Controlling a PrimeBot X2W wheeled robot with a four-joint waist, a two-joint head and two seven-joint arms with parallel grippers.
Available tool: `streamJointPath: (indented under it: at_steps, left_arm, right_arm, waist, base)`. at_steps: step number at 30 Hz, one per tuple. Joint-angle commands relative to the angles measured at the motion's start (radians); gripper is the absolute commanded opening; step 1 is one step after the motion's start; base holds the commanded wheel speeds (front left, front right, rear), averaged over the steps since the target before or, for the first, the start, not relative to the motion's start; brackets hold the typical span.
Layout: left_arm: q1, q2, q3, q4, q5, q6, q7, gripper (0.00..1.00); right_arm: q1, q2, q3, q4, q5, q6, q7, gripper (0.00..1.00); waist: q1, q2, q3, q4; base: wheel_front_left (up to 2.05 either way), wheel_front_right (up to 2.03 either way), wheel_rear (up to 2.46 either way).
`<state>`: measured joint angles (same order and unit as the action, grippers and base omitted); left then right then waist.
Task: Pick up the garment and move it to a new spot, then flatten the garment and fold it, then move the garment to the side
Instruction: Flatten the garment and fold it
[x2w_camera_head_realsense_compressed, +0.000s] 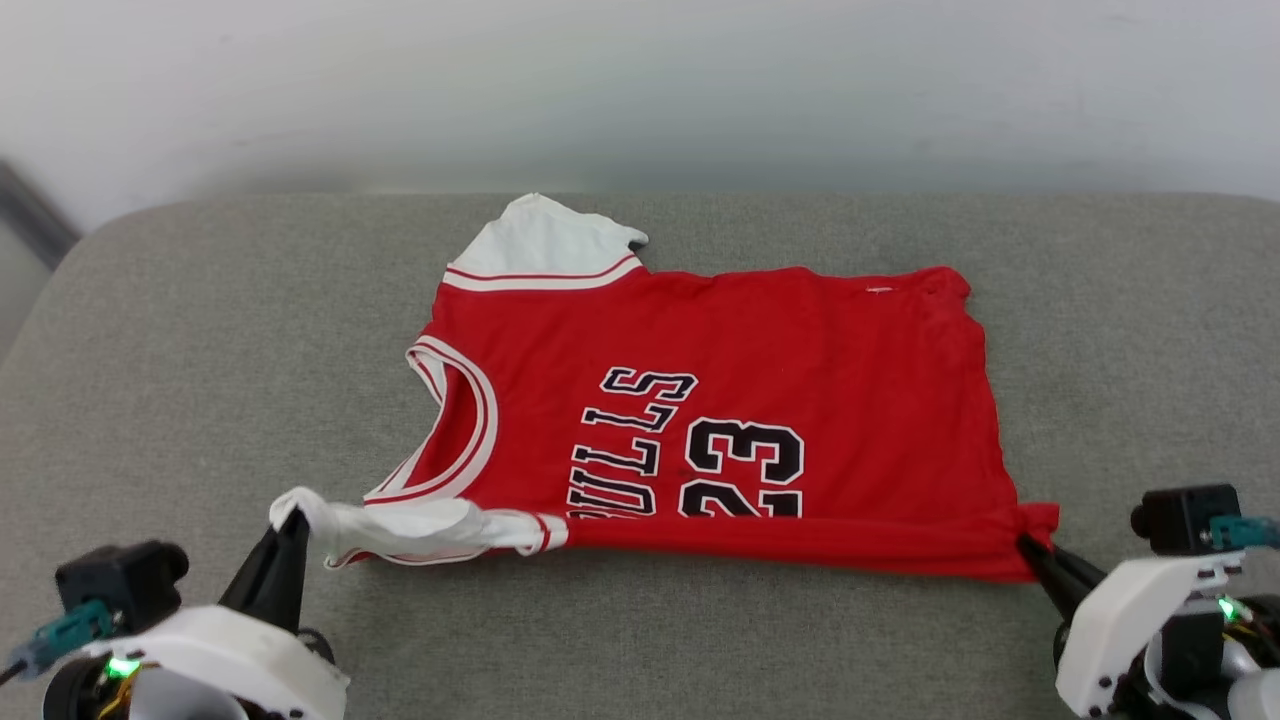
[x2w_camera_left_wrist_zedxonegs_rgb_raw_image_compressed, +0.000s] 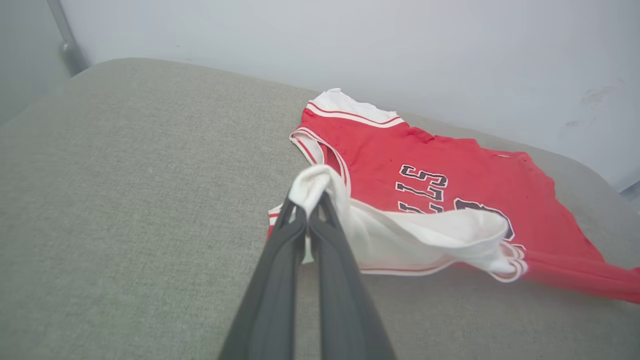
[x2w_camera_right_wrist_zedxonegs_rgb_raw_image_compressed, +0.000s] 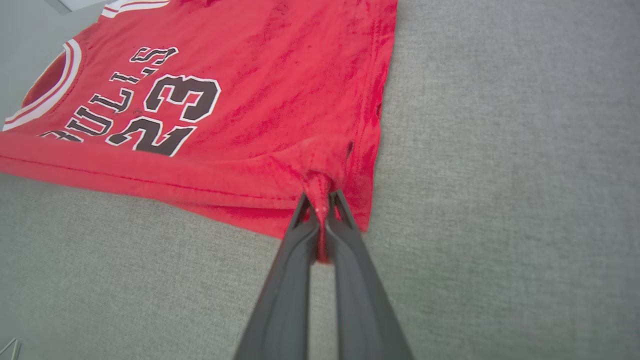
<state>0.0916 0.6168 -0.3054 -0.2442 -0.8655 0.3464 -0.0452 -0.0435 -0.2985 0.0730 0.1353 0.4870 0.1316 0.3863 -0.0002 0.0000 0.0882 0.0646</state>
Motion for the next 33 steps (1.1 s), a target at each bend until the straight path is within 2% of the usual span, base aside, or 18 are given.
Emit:
streamJointPath:
  at_steps: [1, 3, 9, 20, 21, 22, 23, 24, 25, 28, 33]
  left_arm:
    - [-0.030, -0.006, -0.002, 0.013, 0.004, -0.008, 0.003, 0.00]
    - [-0.103, -0.018, -0.017, 0.055, 0.008, -0.038, 0.010, 0.00]
    - [-0.291, -0.061, -0.049, 0.224, 0.005, -0.119, 0.015, 0.00]
    - [-0.447, -0.139, -0.107, 0.511, -0.031, -0.250, 0.037, 0.00]
    - [-0.455, -0.144, -0.113, 0.535, -0.036, -0.260, 0.044, 0.00]
    - [-0.466, -0.148, -0.116, 0.553, -0.040, -0.268, 0.046, 0.00]
    - [-0.475, -0.152, -0.117, 0.574, -0.046, -0.277, 0.051, 0.24]
    - [-0.481, -0.159, -0.118, 0.592, -0.051, -0.282, 0.051, 0.55]
    - [-0.487, -0.163, -0.119, 0.609, -0.050, -0.285, 0.048, 1.00]
    - [-0.508, -0.171, -0.116, 0.652, -0.054, -0.297, 0.038, 1.00]
    - [-0.517, -0.140, -0.096, 0.675, -0.061, -0.299, 0.039, 1.00]
  right_arm:
    - [-0.025, 0.003, -0.007, -0.009, -0.019, -0.002, 0.014, 0.00]
    - [-0.058, 0.036, -0.018, -0.027, -0.040, -0.001, 0.053, 0.00]
    - [-0.177, 0.068, -0.010, -0.007, -0.081, -0.001, 0.113, 0.00]
    - [-0.313, 0.055, 0.069, 0.162, -0.086, -0.001, 0.092, 0.02]
    - [-0.314, 0.058, 0.076, 0.184, -0.082, -0.001, 0.089, 0.42]
    - [-0.313, 0.065, 0.078, 0.199, -0.075, -0.001, 0.081, 0.94]
    - [-0.315, 0.067, 0.083, 0.210, -0.074, -0.001, 0.070, 1.00]
    - [-0.317, 0.067, 0.086, 0.221, -0.074, -0.001, 0.058, 1.00]
    - [-0.318, 0.069, 0.085, 0.229, -0.067, -0.002, 0.042, 1.00]
    - [-0.316, 0.067, 0.088, 0.225, -0.056, -0.002, -0.031, 1.00]
    - [-0.294, 0.064, 0.091, 0.180, -0.055, -0.001, -0.173, 1.00]
  waist:
    - [0.0002, 0.0000, 0.022, -0.003]
    - [0.0002, 0.0000, 0.048, -0.006]
    - [0.0002, 0.0000, 0.133, -0.015]
    - [0.0002, 0.0000, 0.219, -0.015]
    - [0.0002, 0.0000, 0.221, -0.014]
    - [0.0002, 0.0000, 0.221, -0.014]
    - [0.0002, 0.0000, 0.220, -0.013]
    - [0.0002, 0.0000, 0.218, -0.012]
    - [0.0002, 0.0000, 0.215, -0.011]
    - [0.0002, 0.0000, 0.195, -0.010]
    - [0.0002, 0.0000, 0.142, -0.018]
  base:
    - [0.00, 0.00, 0.00]
    - [0.00, 0.00, 0.00]
    - [0.00, 0.00, 0.00]
    - [0.00, 0.00, 0.00]
    - [0.00, 0.00, 0.00]
    - [0.00, 0.00, 0.00]
    - [0.00, 0.00, 0.00]
    - [0.00, 0.00, 0.00]
    - [0.00, 0.00, 0.00]
    - [0.00, 0.00, 0.00]
    - [0.00, 0.00, 0.00]
